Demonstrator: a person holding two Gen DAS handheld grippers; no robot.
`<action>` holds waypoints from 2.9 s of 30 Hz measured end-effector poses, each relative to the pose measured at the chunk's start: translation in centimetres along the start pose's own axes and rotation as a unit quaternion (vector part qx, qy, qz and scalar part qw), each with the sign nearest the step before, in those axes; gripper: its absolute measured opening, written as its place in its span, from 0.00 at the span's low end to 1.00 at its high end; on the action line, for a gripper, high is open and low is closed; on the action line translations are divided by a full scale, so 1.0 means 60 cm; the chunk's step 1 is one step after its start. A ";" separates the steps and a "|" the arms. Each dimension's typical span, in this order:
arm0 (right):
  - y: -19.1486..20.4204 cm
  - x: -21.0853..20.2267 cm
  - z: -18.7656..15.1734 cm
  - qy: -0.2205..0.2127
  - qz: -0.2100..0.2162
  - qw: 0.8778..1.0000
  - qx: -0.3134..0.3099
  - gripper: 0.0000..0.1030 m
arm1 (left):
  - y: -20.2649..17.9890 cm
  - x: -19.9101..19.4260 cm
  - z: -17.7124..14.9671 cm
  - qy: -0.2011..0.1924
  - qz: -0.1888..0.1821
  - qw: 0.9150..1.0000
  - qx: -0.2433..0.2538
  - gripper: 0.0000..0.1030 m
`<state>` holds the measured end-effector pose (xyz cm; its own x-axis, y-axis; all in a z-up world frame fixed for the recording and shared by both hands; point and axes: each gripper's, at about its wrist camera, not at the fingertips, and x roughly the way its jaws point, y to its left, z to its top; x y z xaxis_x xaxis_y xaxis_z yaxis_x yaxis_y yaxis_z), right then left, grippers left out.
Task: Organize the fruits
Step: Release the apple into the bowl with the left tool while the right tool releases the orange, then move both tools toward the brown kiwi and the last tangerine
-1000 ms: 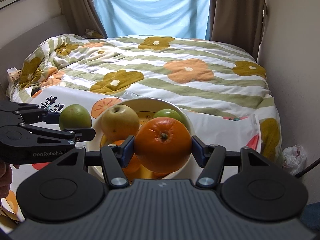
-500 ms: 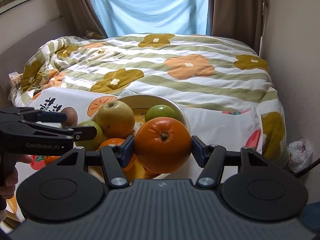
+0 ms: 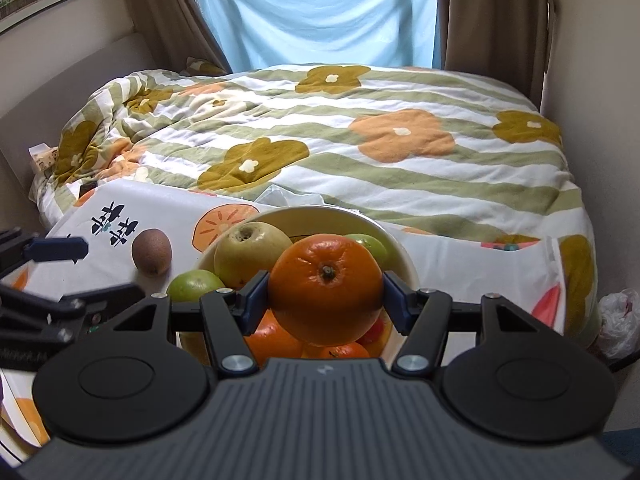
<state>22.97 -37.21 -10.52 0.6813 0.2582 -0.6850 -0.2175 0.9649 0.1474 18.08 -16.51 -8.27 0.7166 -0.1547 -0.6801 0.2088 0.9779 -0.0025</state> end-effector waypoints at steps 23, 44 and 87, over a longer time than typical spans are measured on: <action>0.013 0.012 -0.017 -0.024 -0.019 0.999 -0.020 1.00 | 0.009 -0.001 -0.040 0.016 0.031 0.999 0.000 0.91; 0.106 -0.094 0.001 -0.055 0.014 0.998 -0.031 1.00 | 0.049 -0.140 -0.024 -0.040 0.100 0.994 -0.008 0.91; 0.359 0.026 -0.080 0.059 -0.102 0.981 0.154 0.92 | 0.232 0.088 0.055 0.078 -0.125 0.976 0.163 0.94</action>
<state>15.97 -16.25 -11.83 0.5999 0.0681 -0.7972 0.1483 0.9696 0.1945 26.95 -4.18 -9.48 0.5117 -0.3355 -0.7910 0.5827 0.8120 0.0325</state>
